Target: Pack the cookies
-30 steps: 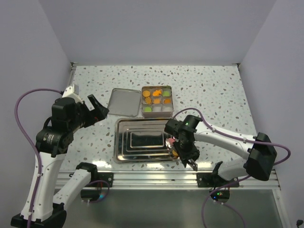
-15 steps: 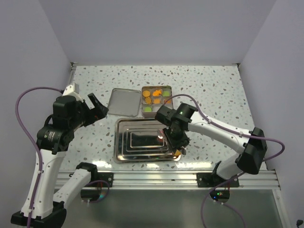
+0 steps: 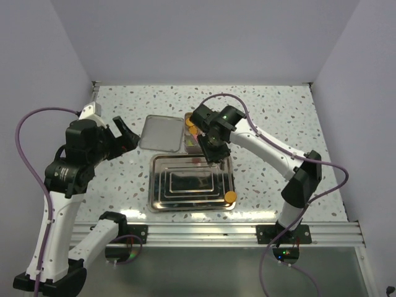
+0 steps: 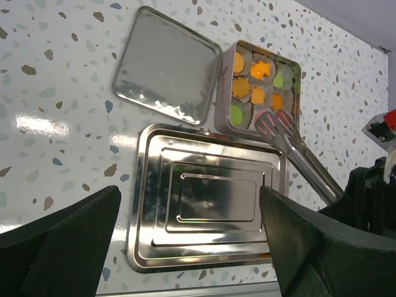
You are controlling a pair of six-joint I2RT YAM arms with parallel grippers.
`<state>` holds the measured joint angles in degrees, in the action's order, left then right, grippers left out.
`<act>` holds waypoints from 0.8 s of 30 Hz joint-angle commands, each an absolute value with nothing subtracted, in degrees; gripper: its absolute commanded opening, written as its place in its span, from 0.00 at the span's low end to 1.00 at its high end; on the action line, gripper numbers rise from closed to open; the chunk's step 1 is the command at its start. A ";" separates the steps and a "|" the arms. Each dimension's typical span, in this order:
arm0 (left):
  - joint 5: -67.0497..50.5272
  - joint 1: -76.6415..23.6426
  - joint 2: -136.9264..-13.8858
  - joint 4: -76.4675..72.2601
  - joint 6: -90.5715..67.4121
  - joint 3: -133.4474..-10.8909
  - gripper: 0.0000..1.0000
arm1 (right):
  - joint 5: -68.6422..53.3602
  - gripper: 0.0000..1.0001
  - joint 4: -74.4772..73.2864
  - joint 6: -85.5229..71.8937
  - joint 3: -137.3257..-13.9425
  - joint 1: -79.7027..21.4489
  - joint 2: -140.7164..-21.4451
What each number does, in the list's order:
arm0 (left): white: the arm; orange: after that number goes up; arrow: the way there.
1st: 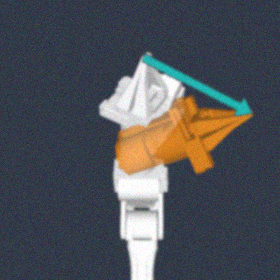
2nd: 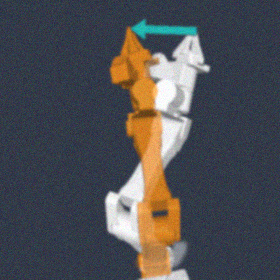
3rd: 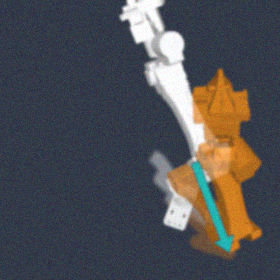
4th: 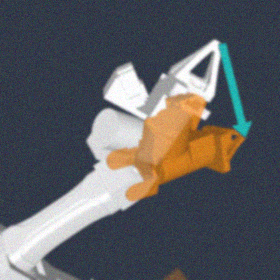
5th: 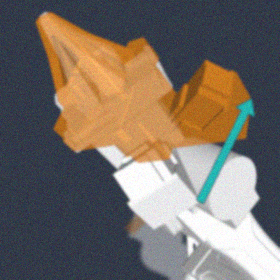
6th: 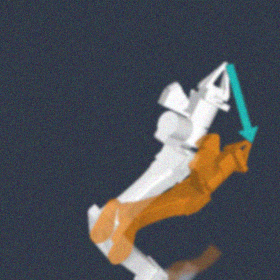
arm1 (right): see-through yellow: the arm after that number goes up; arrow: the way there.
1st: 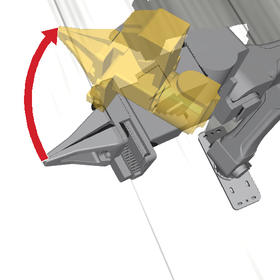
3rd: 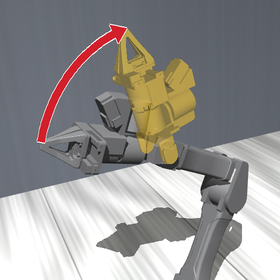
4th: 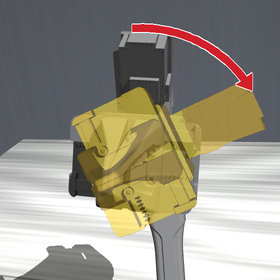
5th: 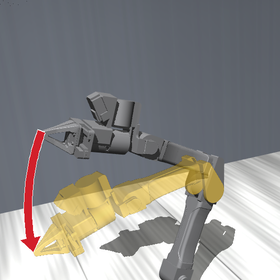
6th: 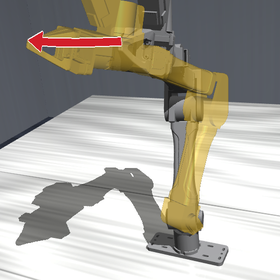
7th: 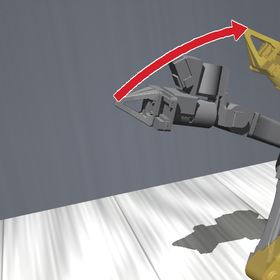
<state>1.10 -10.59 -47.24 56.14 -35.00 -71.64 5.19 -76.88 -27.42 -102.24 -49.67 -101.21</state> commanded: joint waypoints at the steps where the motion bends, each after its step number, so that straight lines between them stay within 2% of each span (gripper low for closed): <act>1: 2.28 -10.81 -47.72 56.69 -33.31 -74.62 1.00 | 6.33 0.35 -86.75 -25.05 -105.21 -47.55 -102.92; 24: 5.27 -10.81 -49.83 57.39 -30.94 -77.96 1.00 | 6.86 0.37 -85.08 -22.06 -106.88 -42.98 -108.46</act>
<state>4.05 -10.59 -49.67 57.98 -33.10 -75.53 5.34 -77.14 -23.07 -104.20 -44.01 -109.10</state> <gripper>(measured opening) 0.997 0.381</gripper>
